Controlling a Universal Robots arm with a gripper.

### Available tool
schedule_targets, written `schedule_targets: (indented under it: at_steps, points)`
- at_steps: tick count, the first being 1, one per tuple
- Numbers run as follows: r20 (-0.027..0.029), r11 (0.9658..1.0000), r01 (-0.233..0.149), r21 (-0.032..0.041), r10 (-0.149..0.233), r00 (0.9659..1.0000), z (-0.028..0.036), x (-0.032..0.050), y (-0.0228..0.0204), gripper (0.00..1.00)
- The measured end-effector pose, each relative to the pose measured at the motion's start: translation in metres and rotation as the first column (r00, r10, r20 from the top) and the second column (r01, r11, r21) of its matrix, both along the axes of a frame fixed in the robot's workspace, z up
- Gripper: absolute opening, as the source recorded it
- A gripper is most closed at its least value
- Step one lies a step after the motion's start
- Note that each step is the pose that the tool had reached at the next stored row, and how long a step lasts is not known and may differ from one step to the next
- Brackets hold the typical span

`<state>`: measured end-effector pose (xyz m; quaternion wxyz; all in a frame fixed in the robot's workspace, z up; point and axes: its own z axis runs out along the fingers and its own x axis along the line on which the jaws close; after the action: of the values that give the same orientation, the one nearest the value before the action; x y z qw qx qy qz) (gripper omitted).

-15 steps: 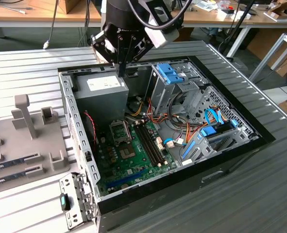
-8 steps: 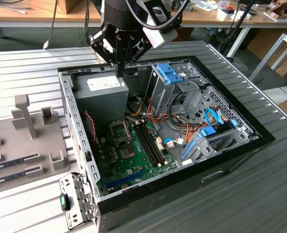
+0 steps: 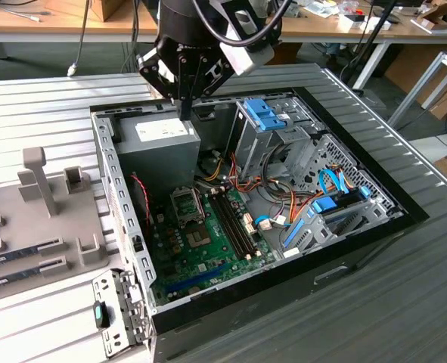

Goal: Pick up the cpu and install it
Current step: 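Reach for the cpu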

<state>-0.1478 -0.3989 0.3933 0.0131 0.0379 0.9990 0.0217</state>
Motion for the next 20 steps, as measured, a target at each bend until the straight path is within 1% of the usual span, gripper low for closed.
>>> schedule_targets:
  at_steps: [10, 20]
  points:
    - [0.0000, 1.0000, 0.000, 0.0000, 0.000, 1.0000, 0.0000, -0.0050, 0.0000, 0.11]
    - [-0.0001, 1.0000, 0.000, -0.0001, 0.000, 1.0000, 0.0000, -0.0080, 0.0000, 0.11]
